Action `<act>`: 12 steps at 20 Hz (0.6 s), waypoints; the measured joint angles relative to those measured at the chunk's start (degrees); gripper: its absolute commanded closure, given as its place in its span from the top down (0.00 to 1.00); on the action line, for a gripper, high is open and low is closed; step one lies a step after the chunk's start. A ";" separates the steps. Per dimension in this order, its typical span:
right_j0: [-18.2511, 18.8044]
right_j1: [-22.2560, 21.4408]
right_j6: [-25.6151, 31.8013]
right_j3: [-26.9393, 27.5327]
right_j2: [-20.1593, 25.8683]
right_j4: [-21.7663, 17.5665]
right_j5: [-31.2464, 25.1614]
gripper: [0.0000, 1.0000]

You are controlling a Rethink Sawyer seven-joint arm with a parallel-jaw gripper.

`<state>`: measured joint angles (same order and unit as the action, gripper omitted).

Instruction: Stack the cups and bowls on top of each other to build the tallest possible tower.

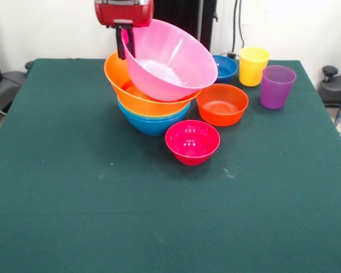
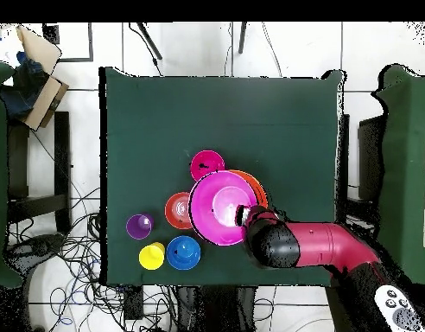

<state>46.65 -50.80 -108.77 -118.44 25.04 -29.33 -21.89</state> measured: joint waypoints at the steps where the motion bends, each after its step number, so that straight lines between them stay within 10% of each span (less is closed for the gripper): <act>1: 0.00 0.00 0.00 0.00 0.00 0.00 0.00 1.00; 12: 0.43 -0.13 0.00 0.00 0.33 -0.01 -0.01 1.00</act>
<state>47.08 -50.93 -108.77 -118.44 25.38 -29.34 -21.91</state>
